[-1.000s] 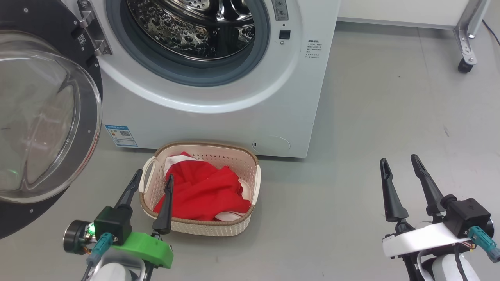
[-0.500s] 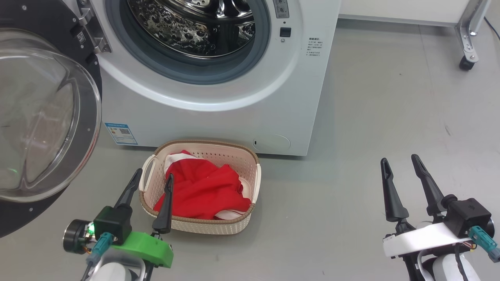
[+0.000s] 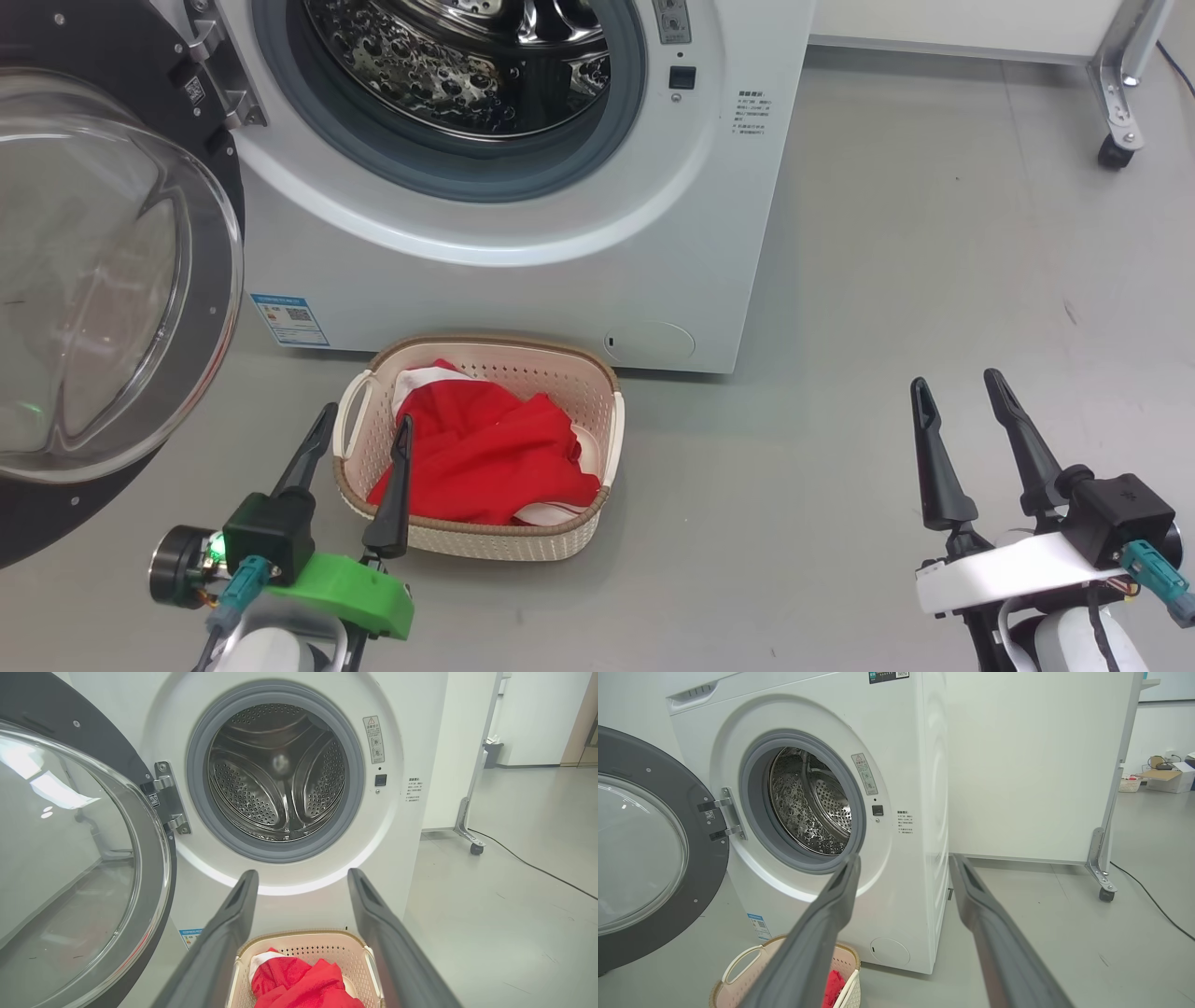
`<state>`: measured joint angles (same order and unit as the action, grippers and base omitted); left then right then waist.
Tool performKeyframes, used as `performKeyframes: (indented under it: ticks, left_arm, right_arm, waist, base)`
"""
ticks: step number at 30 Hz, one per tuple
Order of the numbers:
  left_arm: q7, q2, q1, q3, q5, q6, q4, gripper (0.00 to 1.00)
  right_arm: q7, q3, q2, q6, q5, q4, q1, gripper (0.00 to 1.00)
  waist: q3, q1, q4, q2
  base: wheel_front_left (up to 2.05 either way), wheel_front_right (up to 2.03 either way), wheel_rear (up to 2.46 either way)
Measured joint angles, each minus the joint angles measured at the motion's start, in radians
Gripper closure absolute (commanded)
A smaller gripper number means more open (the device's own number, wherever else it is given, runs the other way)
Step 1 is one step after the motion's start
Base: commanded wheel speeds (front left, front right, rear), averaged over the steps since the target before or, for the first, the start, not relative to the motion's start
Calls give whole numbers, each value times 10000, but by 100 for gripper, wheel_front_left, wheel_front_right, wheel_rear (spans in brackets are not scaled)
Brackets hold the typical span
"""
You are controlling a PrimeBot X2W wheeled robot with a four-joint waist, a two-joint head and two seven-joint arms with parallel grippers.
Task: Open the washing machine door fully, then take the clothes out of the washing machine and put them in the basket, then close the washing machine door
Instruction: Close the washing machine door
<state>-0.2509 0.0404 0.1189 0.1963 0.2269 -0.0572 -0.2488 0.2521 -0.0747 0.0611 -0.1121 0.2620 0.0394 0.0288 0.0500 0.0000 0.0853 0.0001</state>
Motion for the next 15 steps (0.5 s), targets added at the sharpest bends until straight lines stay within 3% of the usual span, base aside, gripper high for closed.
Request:
performKeyframes:
  ticks: [15]
  left_arm:
    - [0,-2,2,274,-21,25,-23,0]
  right_arm:
    - [0,58,-12,-12,4,-151,2,0]
  waist:
    - [72,0,698,0]
  base:
    - [0,0,0]
